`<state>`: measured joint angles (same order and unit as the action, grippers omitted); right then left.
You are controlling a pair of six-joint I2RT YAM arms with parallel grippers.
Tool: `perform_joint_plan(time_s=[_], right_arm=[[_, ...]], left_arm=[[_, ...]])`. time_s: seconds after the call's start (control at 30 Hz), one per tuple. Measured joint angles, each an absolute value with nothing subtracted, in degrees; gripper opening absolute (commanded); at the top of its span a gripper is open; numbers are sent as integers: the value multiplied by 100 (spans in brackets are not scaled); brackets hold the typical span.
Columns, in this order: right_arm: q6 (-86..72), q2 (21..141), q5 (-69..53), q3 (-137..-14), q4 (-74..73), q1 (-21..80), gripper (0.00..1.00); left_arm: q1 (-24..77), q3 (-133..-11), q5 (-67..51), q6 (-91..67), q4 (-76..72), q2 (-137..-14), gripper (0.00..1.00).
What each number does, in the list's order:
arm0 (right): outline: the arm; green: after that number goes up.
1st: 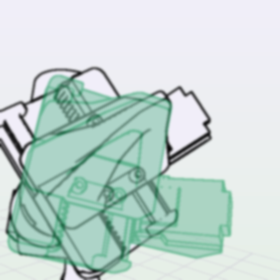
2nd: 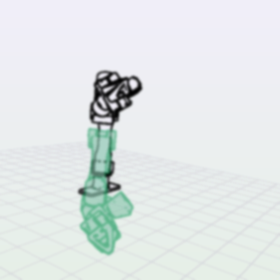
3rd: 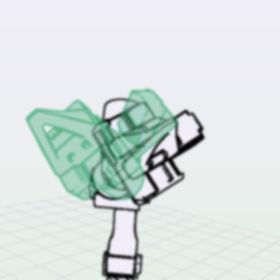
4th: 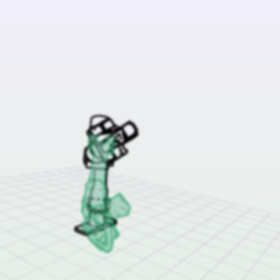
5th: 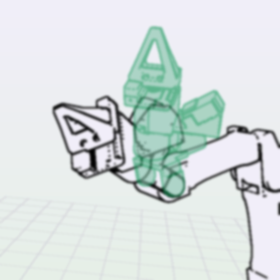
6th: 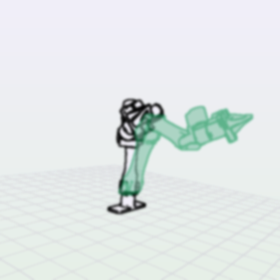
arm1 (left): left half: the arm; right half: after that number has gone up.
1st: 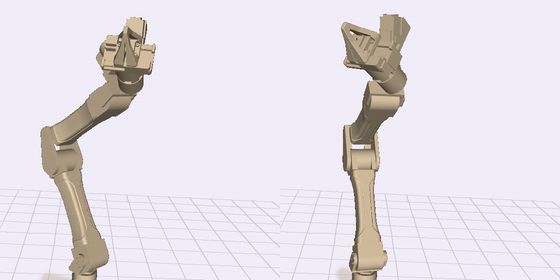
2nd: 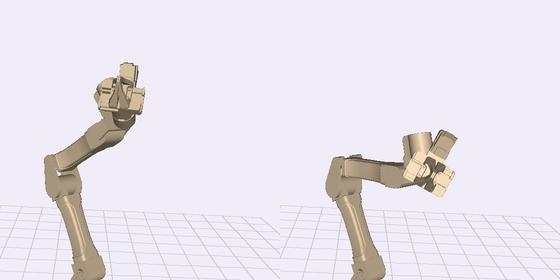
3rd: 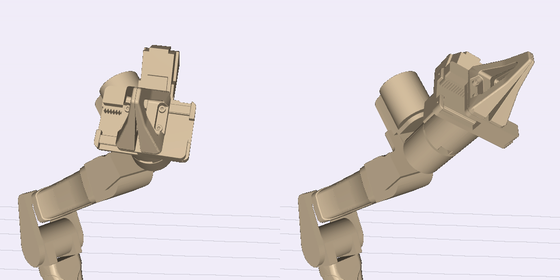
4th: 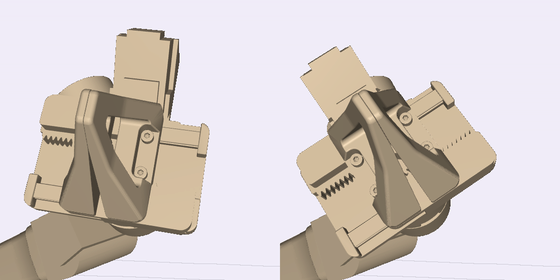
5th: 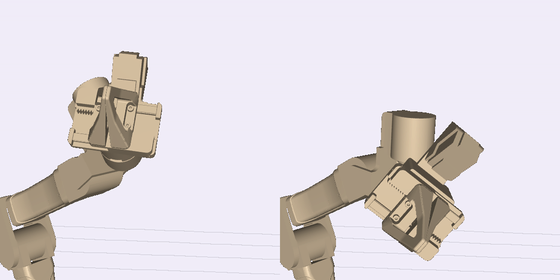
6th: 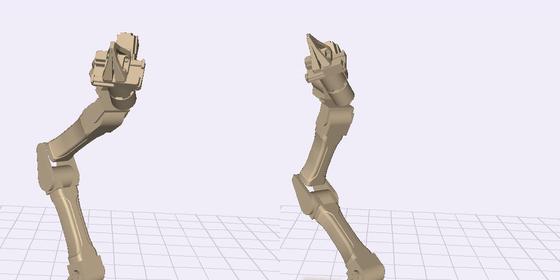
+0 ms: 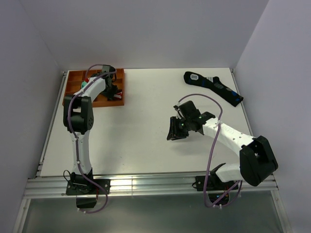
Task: Roll the socks
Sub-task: Place the sock in the storage box.
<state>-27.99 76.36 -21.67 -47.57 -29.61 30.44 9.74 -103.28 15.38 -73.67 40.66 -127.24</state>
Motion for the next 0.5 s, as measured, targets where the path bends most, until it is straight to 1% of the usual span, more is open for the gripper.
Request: perform_joint_plan(time_s=[0.17,0.5], right_arm=[[-2799,7636,-2167,-4757,-2961,3044,38],[-2799,7636,-2169,-4753,-2958,3046,38]], left_arm=[[985,-10676,1590,-7546,4449,-12905,0],[985,-10965,1594,-8060,4836,-13089,0]])
